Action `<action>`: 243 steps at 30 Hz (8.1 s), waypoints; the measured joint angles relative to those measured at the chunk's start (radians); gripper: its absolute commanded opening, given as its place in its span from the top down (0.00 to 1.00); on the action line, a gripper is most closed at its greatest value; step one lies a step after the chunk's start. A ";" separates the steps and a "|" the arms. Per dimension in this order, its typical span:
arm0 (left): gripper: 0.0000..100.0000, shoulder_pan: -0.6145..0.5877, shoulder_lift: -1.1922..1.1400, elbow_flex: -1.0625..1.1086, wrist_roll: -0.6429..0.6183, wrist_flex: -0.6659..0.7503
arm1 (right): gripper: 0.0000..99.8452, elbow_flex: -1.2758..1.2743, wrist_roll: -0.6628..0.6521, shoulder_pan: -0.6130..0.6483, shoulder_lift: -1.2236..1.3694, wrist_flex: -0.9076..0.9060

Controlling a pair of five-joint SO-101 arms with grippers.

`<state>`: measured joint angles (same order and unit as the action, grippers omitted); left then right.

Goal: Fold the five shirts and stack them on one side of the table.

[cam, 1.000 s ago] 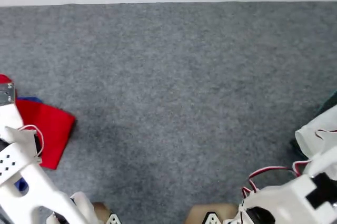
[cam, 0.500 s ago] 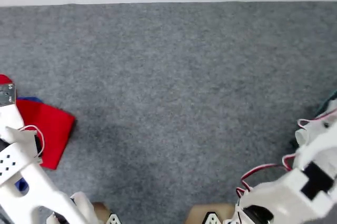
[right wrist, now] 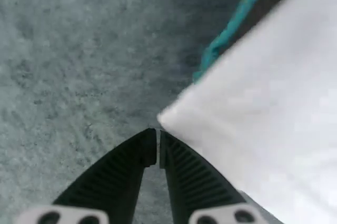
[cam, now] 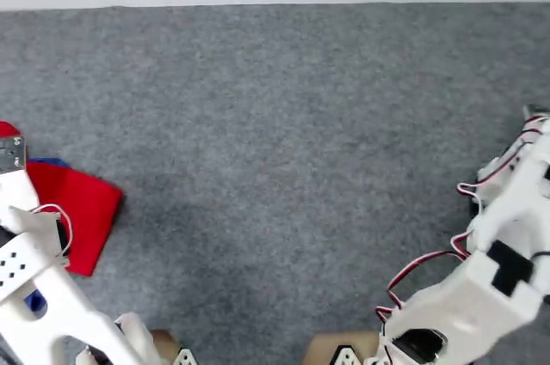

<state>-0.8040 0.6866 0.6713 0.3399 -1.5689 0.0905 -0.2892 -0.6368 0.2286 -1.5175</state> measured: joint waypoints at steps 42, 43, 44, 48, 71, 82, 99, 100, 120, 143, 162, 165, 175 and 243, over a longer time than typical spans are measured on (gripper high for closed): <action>0.99 0.000 0.000 0.000 0.000 0.000 | 0.99 0.058 -0.226 -0.413 -0.173 -0.032; 0.99 0.000 0.000 0.000 0.000 0.000 | 0.99 0.058 -0.226 -0.404 -0.204 -0.040; 0.99 0.000 0.000 0.000 0.000 0.000 | 0.99 0.058 -0.226 -0.393 -0.233 -0.052; 0.99 0.000 0.000 -0.043 0.000 -0.003 | 0.99 0.058 -0.226 -0.325 -0.322 -0.132; 0.80 -0.003 -0.282 -0.278 0.345 0.187 | 0.99 0.058 -0.227 -0.106 -0.370 -0.235; 0.79 -0.094 -0.749 -0.687 0.471 0.055 | 0.99 0.058 -0.227 -0.106 -0.370 -0.236; 0.79 -0.180 -0.993 -1.019 0.506 0.043 | 0.99 0.058 -0.227 -0.025 -0.370 -0.236; 0.79 -0.186 -1.011 -1.026 0.506 0.043 | 0.99 0.058 -0.227 -0.018 -0.370 -0.236; 1.00 -0.143 -1.135 -1.367 0.425 -0.152 | 0.99 0.058 -0.227 -0.005 -0.370 -0.236; 0.99 0.795 -0.735 -1.516 -0.124 -0.106 | 0.99 -0.163 -0.227 0.009 -0.512 -0.236; 0.99 0.984 -1.091 -1.367 -0.187 -0.120 | 0.99 -0.318 -0.227 0.414 -0.715 -0.236; 0.98 0.959 -1.186 -1.367 -0.187 -0.120 | 0.99 -0.318 -0.218 0.479 -0.690 -0.236; 0.83 0.813 -1.208 -1.421 -0.181 -0.124 | 0.99 -0.319 -0.138 0.684 -0.609 -0.210; 0.84 0.164 -1.138 -1.217 -0.118 -0.158 | 0.85 0.836 0.167 1.297 0.572 -0.236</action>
<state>-0.6398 -0.4519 -0.5455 0.2217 -1.7269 0.9268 -0.1220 0.6598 0.8009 -1.7538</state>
